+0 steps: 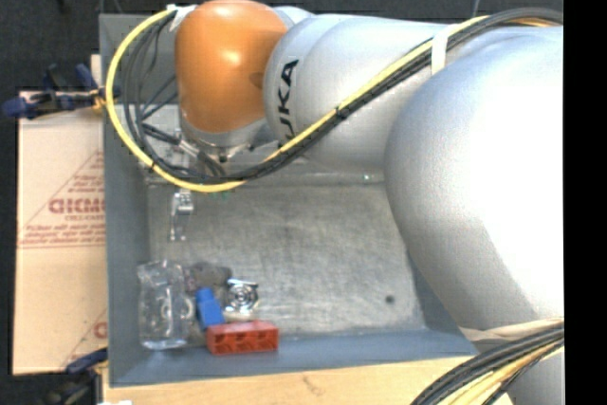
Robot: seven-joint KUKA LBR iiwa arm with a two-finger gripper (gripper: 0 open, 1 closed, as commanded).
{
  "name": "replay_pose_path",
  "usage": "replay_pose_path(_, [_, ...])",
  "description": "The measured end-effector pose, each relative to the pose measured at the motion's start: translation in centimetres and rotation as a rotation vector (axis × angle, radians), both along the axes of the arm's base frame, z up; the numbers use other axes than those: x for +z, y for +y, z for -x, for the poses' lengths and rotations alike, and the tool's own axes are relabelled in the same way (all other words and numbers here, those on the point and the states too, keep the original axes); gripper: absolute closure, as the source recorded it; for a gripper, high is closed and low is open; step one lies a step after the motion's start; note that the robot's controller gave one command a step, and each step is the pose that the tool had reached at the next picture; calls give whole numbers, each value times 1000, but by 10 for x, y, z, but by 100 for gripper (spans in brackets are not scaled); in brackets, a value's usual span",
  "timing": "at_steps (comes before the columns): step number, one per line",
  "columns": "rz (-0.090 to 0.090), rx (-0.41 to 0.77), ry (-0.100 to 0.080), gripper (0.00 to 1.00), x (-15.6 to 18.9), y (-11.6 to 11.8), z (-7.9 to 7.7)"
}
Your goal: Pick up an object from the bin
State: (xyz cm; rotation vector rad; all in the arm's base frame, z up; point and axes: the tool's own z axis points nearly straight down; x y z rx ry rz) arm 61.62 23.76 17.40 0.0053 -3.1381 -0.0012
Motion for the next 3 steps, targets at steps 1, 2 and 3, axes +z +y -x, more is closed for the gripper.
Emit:
replay_pose_path(1, [0,270,-4,0,-88,-73,50])
replay_pose_path(2, [3,537,-16,0,-99,-40,77])
replay_pose_path(3, [-2,495,-40,0,-97,-134,110])
